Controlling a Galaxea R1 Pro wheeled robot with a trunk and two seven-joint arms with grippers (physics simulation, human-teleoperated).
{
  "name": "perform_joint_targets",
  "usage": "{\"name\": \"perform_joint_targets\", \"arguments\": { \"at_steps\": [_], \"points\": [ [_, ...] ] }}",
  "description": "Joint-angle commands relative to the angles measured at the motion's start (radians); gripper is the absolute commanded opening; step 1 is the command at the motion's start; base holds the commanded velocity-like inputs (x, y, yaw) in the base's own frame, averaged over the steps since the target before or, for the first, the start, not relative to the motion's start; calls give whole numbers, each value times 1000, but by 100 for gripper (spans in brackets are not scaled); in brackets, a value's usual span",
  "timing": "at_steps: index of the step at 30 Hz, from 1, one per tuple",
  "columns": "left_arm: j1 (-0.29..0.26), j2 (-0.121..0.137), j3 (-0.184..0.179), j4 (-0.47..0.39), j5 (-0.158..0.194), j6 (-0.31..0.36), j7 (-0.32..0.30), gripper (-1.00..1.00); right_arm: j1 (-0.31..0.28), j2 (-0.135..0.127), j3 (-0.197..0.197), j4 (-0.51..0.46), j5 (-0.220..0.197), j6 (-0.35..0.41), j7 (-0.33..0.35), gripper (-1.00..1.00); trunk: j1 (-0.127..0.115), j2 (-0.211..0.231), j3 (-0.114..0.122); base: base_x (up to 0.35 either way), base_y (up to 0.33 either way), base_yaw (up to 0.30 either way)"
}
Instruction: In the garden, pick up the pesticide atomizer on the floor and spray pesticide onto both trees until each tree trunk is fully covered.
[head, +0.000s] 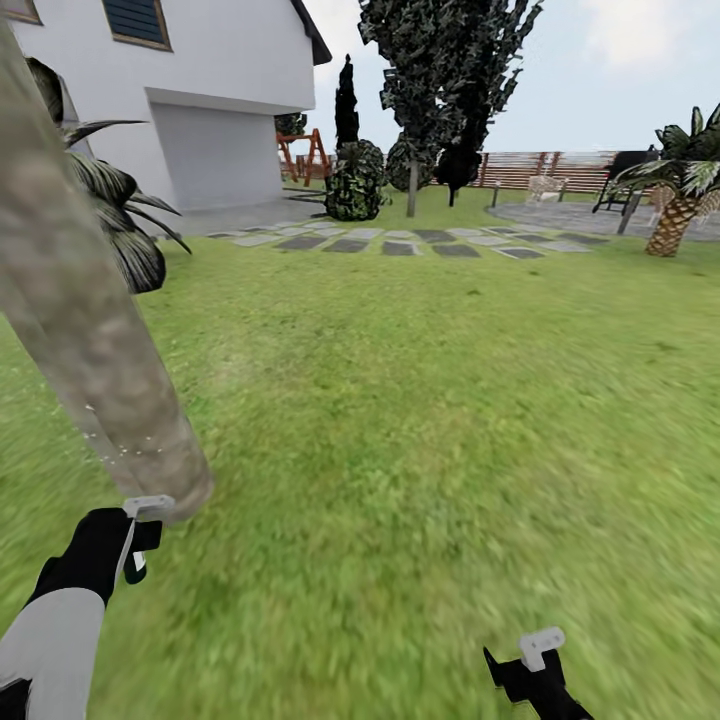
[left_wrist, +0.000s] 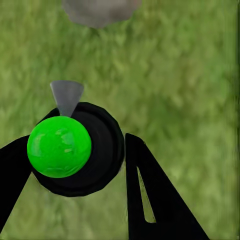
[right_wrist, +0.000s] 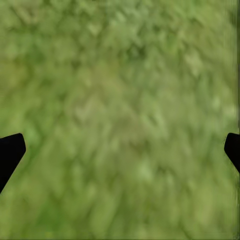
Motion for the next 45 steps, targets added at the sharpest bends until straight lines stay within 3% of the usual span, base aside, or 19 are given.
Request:
{"name": "perform_joint_targets", "arguments": {
  "at_steps": [1, 3, 4, 10, 14, 17, 19, 21, 23, 24, 27, 29, 33, 35, 37, 38, 40, 42, 45],
  "points": [
    [-1, -1, 4, -2, -11, 3, -9, -100, 0, 0, -9, 1, 5, -3, 7, 100, 0, 0, -1, 177, -228, 109],
    [-1, -2, 4, -3, -9, 4, -10, -100, 0, 0, -10, 1, 4, -4, 7, 100, 0, 0, -1, 146, -240, 221],
    [-7, -53, 4, -14, -9, 7, -8, -100, 0, 0, -10, -1, 3, -4, 7, 100, 0, 0, -2, 56, -111, 271],
    [-21, -63, 2, -78, -10, 24, -9, -100, 0, 0, -10, 0, 3, -3, 7, 100, 0, 0, -4, 9, -18, 272],
    [-107, -58, 2, -92, -10, 98, -9, -100, 0, 0, -10, 1, 3, -3, 7, 100, 0, 0, -5, 0, 0, 273],
    [-154, -53, 2, -92, -10, 106, -8, -100, 0, 0, -10, 1, 3, -3, 7, 100, 0, 0, -7, 0, 0, 272],
    [-165, -45, 2, -92, -15, 108, -8, -100, 0, 0, -10, 1, 3, -3, 7, 100, 0, 0, -7, 0, 0, 272],
    [-164, -18, 2, -92, -14, 109, -8, -100, 0, 0, -10, 1, 3, -3, 7, 100, 0, 0, -8, 0, 0, 228],
    [-164, -12, 1, -91, -14, 108, -8, -100, 0, 0, -10, 0, 3, -3, 7, 100, 0, 0, -8, 0, 0, 90],
    [-167, -18, -7, -91, -14, 109, -8, -100, 0, 0, -10, 0, 4, -3, 8, 100, 0, 0, -8, 0, 0, 25],
    [-185, -50, -89, -91, -9, 128, -7, -100, 0, 0, -10, 1, 5, -3, 7, 100, 0, 0, -8, 0, 0, 7],
    [-210, -62, -109, -90, -8, 146, -7, -100, 0, 0, -10, 1, 5, -3, 7, 100, 0, 0, -8, 0, 0, 1],
    [-233, -45, -109, -91, -9, 158, -7, -100, 0, -1, -10, 1, 5, -3, 7, 100, 0, 0, -8, 0, 0, 0],
    [-231, -3, -107, -91, -8, 178, -9, -100, 0, -1, -10, 0, 4, -3, 7, 100, 0, 0, -8, 0, 0, 0],
    [-229, 6, -110, -91, -8, 185, -9, -100, 0, -1, -10, -1, 3, -3, 7, 100, 0, 0, -8, 0, 0, 0],
    [-231, 4, -111, -89, -8, 187, -9, -100, 0, -1, -10, -1, 3, -3, 7, 100, 0, 0, -8, 0, 0, 0],
    [-236, -47, -115, -90, -9, 189, -8, -100, 0, -1, -10, -1, 3, -3, 7, 100, 0, 0, -8, 0, 0, 51],
    [-247, -76, -117, -92, -9, 202, -8, -100, 0, -1, -10, -1, 3, -3, 7, 100, 0, 0, -8, 0, 0, 187],
    [-287, -88, -116, -91, -8, 232, -9, -100, 0, -1, -10, -1, 3, -4, 7, 100, 0, 0, -8, 0, 0, 255]
  ]
}}
